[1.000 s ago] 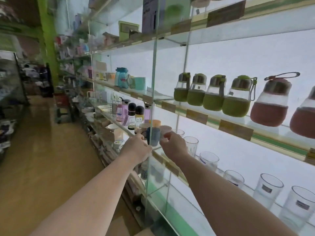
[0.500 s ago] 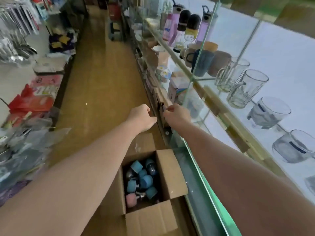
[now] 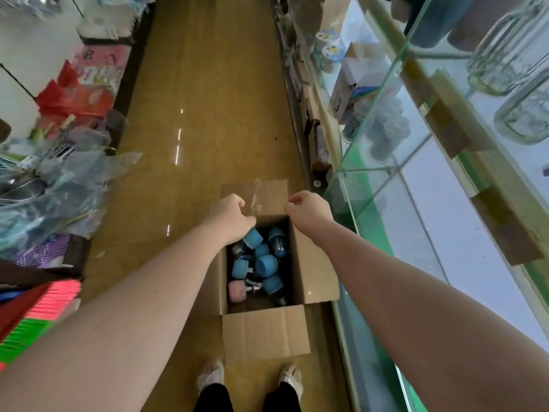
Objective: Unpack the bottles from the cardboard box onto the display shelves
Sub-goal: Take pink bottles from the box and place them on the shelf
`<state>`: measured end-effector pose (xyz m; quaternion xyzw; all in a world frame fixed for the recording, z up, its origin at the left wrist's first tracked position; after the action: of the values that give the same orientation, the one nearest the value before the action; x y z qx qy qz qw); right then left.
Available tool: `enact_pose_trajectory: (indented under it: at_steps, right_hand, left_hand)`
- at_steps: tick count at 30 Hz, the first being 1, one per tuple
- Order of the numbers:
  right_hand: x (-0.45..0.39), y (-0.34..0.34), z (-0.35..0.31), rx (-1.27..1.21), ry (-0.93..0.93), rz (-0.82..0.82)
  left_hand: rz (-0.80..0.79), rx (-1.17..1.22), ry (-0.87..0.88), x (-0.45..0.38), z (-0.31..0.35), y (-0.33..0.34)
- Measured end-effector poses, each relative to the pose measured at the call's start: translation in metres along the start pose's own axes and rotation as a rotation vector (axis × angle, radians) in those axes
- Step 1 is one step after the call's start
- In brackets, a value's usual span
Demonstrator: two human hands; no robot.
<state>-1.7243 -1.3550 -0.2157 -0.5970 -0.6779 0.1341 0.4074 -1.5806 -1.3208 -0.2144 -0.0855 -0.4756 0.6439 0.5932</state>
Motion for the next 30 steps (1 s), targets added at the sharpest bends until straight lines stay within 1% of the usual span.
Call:
enact_pose_trajectory:
  at_steps: [3, 6, 12, 16, 21, 26, 30]
  right_hand:
    - [-0.015, 0.019, 0.021, 0.011, 0.047, -0.025]
    - [-0.026, 0.045, 0.049, 0.01, 0.115, -0.041]
    - [-0.042, 0.121, 0.118, 0.022, 0.266, -0.123]
    - [-0.056, 0.185, 0.161, -0.016, 0.338, -0.157]
    - [-0.087, 0.279, 0.226, -0.078, 0.4, -0.179]
    - [-0.129, 0.373, 0.294, -0.115, 0.445, -0.207]
    - [-0.175, 0.43, 0.332, -0.166, 0.509, -0.234]
  left_hand:
    - [-0.015, -0.045, -0.017, -0.018, -0.016, 0.019]
    - [-0.072, -0.087, -0.023, -0.038, -0.036, 0.047]
    - [-0.175, -0.171, -0.049, -0.076, -0.095, 0.118]
    - [-0.226, -0.206, -0.05, -0.1, -0.14, 0.172]
    - [-0.249, -0.25, -0.043, -0.138, -0.205, 0.254]
    - [-0.26, -0.354, -0.034, -0.179, -0.277, 0.335]
    - [-0.254, -0.436, -0.008, -0.223, -0.312, 0.385]
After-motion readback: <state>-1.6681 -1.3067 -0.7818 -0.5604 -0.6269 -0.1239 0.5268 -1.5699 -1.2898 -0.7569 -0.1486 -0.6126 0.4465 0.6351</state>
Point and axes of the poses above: each hand's wrist, its own x-axis away from the middle knuckle, its own y-axis out of the palm, z = x × y, the point moved 1 cm from there along -x, towards the middle knuckle, and after that the axes turned 7 degrees about z, right-handed, at the moved point
